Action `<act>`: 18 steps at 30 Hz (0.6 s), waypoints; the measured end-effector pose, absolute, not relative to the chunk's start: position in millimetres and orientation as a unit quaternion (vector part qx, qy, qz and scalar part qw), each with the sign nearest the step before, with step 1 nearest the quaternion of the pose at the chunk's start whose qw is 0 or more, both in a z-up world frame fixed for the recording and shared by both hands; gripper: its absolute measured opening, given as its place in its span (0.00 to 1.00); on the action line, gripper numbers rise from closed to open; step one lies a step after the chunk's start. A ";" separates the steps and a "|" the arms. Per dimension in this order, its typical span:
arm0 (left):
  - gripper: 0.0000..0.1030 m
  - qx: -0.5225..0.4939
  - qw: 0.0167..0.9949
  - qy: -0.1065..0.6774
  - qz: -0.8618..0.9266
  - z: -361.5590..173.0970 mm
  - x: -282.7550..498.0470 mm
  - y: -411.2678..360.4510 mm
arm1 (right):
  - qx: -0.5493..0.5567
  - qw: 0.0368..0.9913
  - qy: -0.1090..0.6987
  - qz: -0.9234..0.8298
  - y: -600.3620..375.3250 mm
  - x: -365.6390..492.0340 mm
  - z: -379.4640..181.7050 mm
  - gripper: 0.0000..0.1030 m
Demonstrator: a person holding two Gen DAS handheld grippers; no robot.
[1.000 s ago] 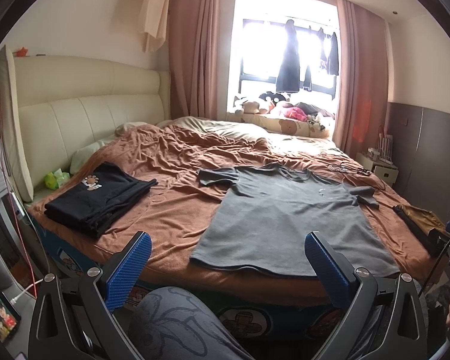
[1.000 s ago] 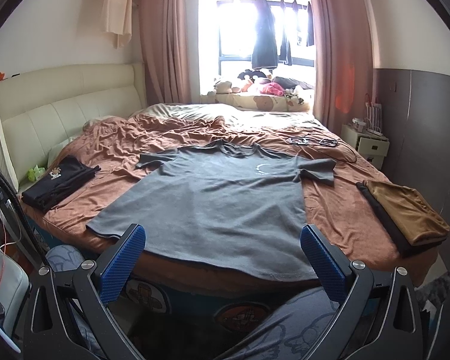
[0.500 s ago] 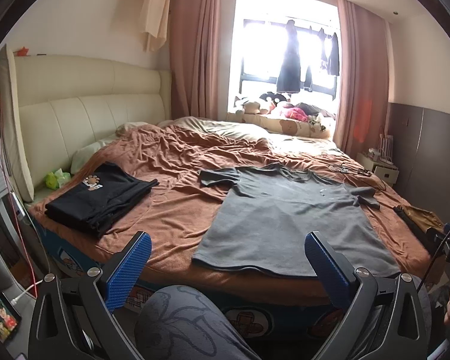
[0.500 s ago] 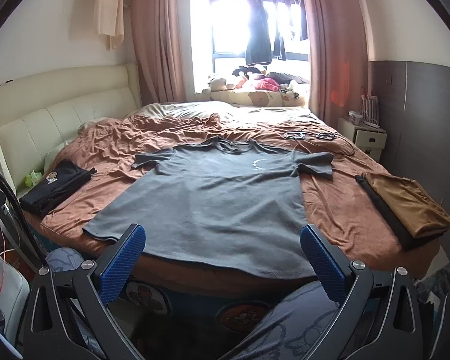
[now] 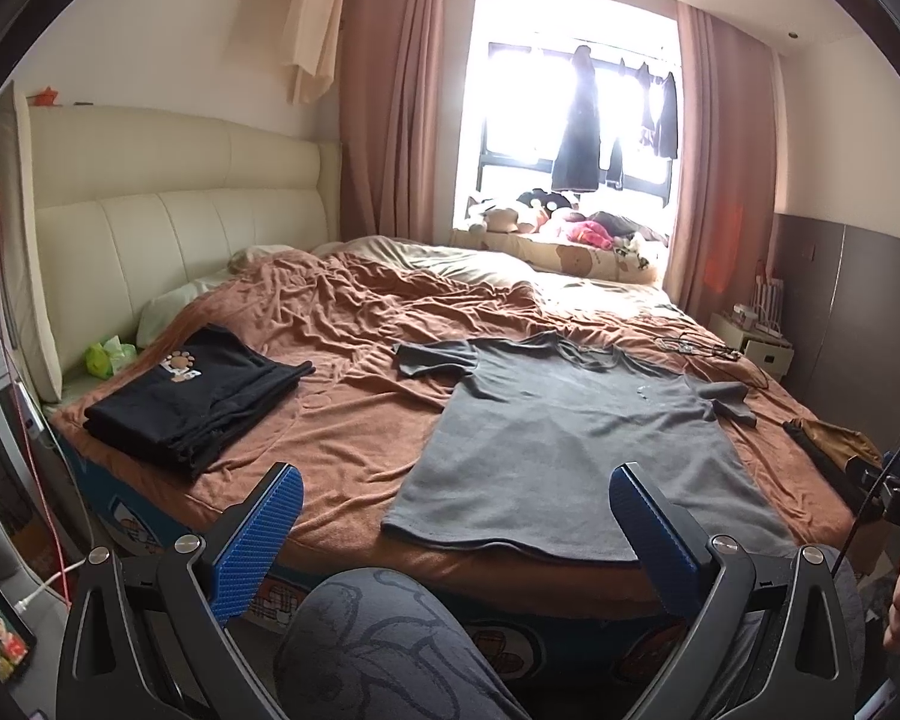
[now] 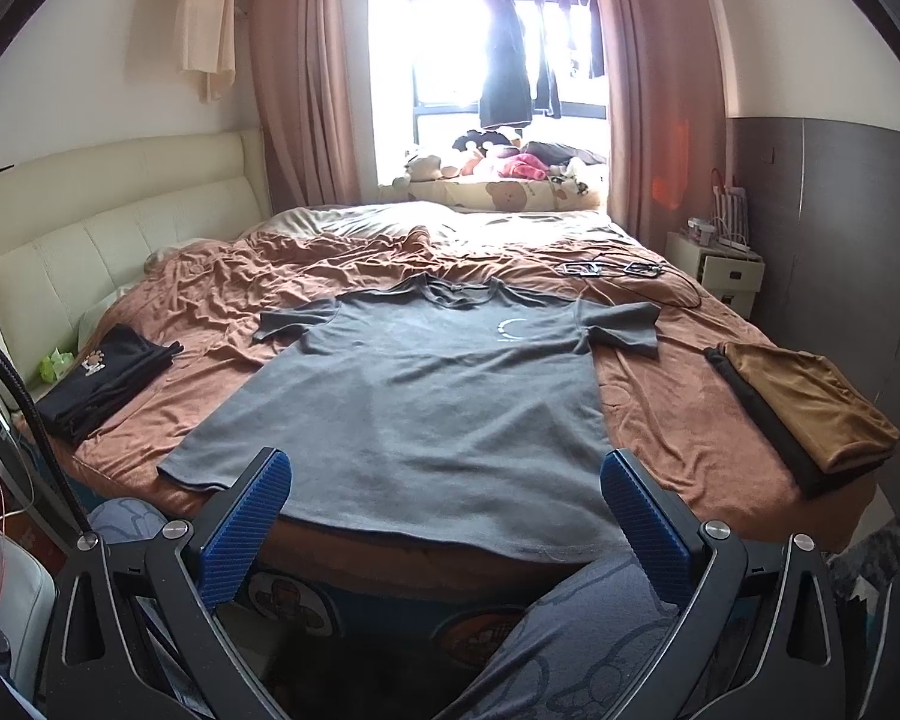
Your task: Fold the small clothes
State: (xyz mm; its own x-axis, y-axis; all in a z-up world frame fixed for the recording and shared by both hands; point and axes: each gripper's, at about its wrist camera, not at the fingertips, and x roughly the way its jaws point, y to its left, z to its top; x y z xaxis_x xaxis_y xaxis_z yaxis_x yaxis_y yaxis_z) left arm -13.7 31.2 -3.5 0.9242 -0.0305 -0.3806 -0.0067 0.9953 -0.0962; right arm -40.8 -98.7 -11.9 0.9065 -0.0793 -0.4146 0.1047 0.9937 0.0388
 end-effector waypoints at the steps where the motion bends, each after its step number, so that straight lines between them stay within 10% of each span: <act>1: 1.00 -0.048 0.980 0.195 -0.006 -3.7 -13.2 31.4 | 0.031 0.976 0.211 -0.046 -99.0 -40.4 -11.6 1.00; 18: 1.00 -0.061 0.976 0.208 -0.004 1.5 2.2 34.1 | 0.043 0.973 0.224 -0.035 -109.6 -33.0 -0.8 1.00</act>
State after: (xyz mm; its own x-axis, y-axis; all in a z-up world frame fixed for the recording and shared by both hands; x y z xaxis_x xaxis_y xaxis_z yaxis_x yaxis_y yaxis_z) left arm 2.2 34.1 1.5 0.9133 -0.0328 -0.4060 -0.0178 0.9926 -0.1204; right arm -33.0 -109.6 -0.8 0.8973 -0.0492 -0.4387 0.0878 0.9938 0.0682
